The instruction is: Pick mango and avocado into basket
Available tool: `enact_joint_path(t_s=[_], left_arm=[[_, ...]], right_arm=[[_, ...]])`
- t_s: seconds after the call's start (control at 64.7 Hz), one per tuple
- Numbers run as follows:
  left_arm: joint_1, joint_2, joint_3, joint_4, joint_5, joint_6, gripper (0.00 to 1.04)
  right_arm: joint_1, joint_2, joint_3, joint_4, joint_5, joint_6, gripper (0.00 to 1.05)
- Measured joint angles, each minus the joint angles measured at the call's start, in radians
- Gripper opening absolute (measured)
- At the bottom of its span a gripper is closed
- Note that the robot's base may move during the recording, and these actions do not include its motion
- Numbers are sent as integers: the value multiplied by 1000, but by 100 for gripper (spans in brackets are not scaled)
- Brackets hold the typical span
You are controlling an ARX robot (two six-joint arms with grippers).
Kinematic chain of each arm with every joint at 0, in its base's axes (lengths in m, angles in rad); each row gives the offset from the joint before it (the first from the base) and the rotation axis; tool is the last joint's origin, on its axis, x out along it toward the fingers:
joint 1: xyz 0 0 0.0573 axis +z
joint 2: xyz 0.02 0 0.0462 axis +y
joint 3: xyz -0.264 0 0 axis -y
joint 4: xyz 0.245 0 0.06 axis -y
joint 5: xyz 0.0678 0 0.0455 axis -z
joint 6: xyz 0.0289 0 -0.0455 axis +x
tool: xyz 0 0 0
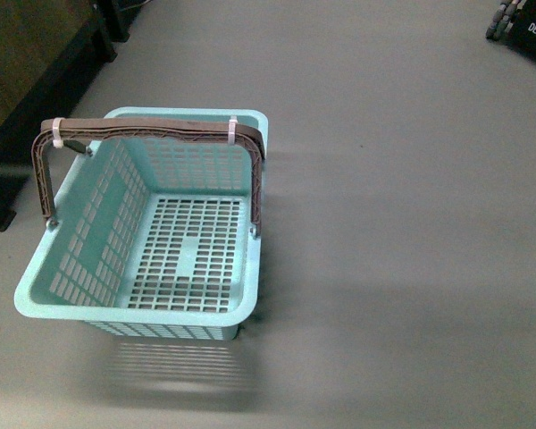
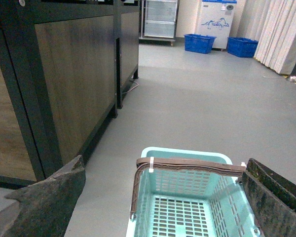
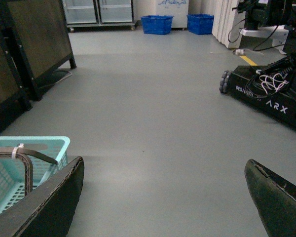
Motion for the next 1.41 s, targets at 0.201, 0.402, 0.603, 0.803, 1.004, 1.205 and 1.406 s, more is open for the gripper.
enact_joint_path(t_s=[0.201,0.402,0.603,0.803,1.004,1.205,1.406], left_arm=[[0,0,0,0,0,0,96],[0,0,0,0,0,0,96],[0,0,0,0,0,0,96],[72,314,145,-251,112,-347,96],[0,786,301,117,65,-805,96],[-145,1311,418,365,-70,-1210,96],[-248,1720,569,466,-161,-1426,96]], right_arm=[[0,0,0,0,0,0,96],[0,0,0,0,0,0,96],[0,0,0,0,0,0,96],[0,0,0,0,-1,0,96],[0,0,0,0,-1,0,96],[0,0,0,0,-1,0,96],[0,0,0,0,-1,0,96]])
